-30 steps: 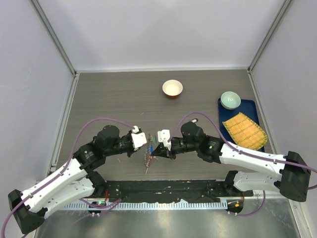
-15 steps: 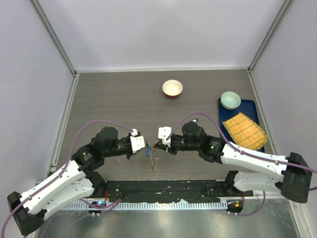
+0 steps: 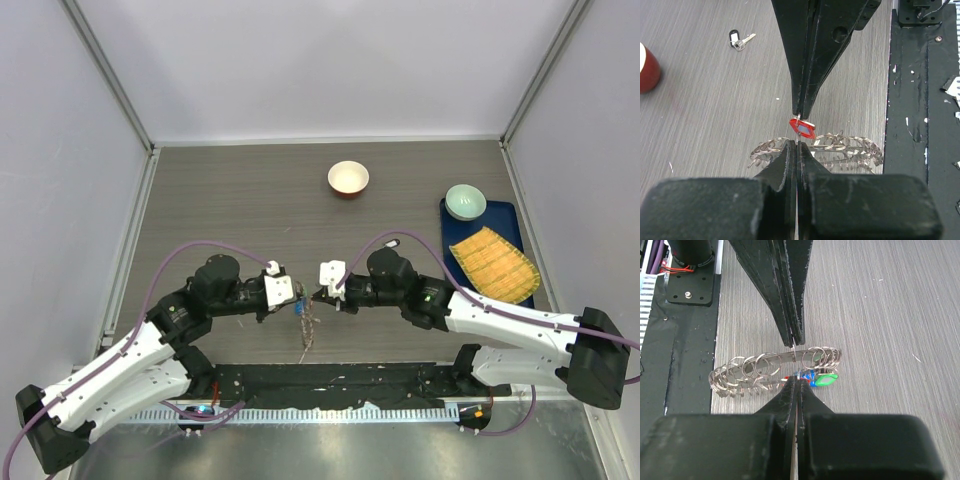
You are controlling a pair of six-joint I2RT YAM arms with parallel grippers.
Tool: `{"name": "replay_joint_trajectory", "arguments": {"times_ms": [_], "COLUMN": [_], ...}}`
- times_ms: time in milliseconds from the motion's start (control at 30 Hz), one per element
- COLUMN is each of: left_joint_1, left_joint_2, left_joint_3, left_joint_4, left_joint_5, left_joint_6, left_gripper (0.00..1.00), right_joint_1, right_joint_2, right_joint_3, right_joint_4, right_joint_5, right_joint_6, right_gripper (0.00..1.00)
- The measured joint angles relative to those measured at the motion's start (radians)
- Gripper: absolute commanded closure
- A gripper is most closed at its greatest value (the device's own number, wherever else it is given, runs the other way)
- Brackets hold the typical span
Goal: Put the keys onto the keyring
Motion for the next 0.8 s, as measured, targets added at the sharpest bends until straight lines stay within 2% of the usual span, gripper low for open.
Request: {"name": "replay_joint_trajectory", "arguments": {"times_ms": [800], "left_joint_1": [0.002], "left_joint_2": [0.005], "left_joint_3": [0.000], "left_joint_4": [0.000], "left_joint_5": [0.009], "left_joint_6": [0.000], "left_gripper": [1.00], "right_joint_1": [0.000], "right_joint_2": [0.000], "right_joint_3": [0.000], "right_joint_4": [0.023], "right_joint_5": [-0.032], "right_joint_6": [-0.001], "right_gripper": [0.99]}}
